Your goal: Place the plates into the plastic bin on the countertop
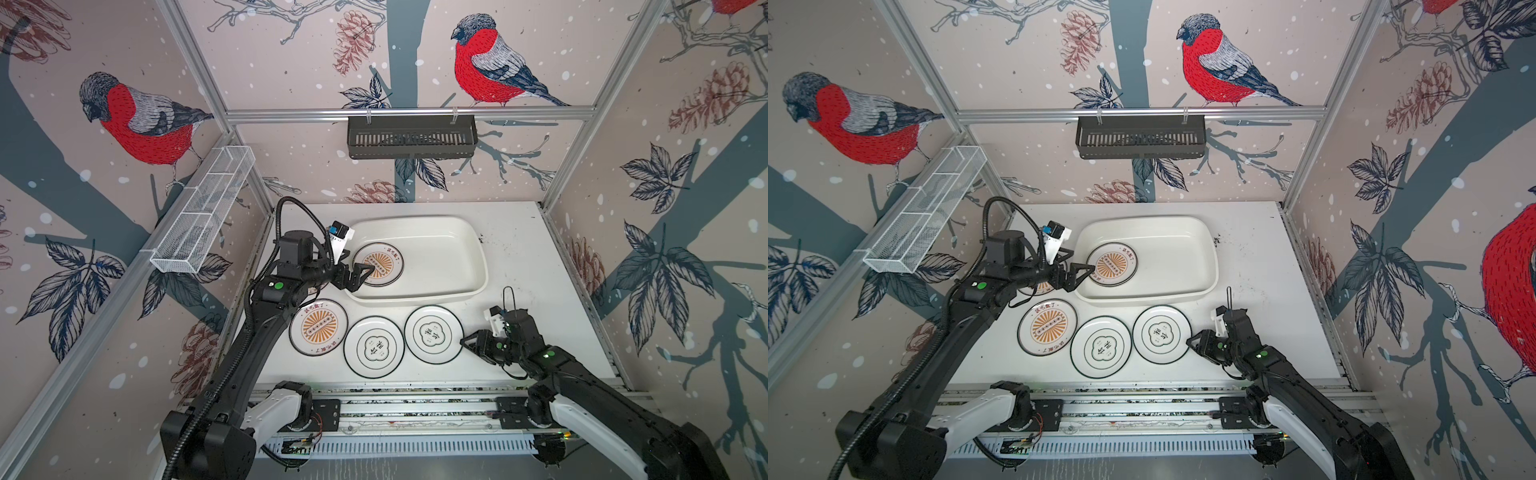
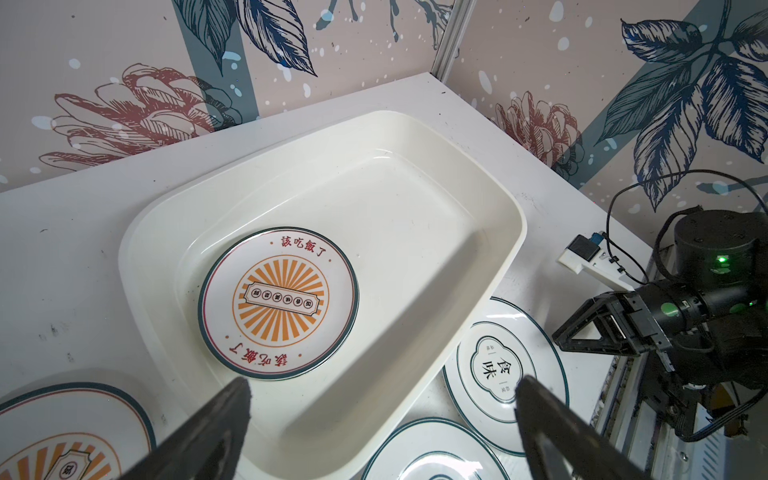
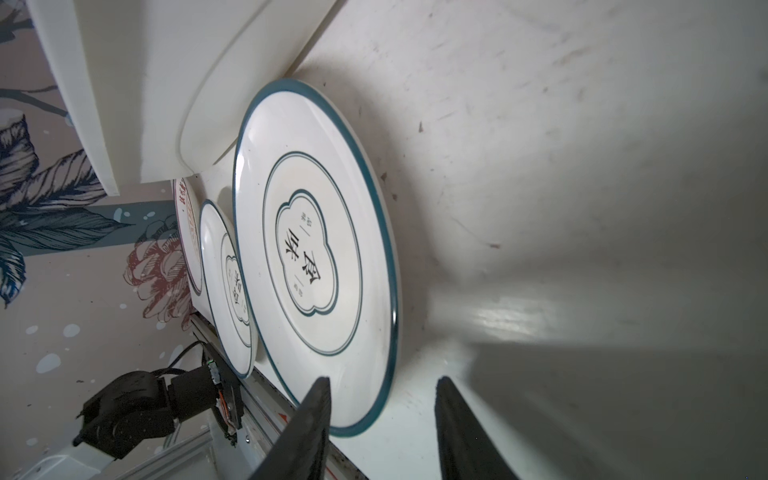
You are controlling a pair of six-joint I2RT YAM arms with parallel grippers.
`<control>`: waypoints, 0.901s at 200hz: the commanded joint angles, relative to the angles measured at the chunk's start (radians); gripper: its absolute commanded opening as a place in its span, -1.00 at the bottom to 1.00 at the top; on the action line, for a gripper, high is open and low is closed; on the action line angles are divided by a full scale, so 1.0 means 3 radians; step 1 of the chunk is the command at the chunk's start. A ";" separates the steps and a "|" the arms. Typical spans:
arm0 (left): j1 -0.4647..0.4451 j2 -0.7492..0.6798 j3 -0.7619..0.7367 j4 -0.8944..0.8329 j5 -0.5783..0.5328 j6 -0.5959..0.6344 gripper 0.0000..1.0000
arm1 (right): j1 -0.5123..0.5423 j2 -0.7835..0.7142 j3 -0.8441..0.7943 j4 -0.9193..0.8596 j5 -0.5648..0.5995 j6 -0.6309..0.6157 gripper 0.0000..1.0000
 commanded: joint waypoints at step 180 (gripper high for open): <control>0.0000 -0.0058 0.0003 0.0115 0.0088 0.0018 0.97 | 0.0023 0.0976 -0.0020 0.0987 -0.0117 0.0092 -0.29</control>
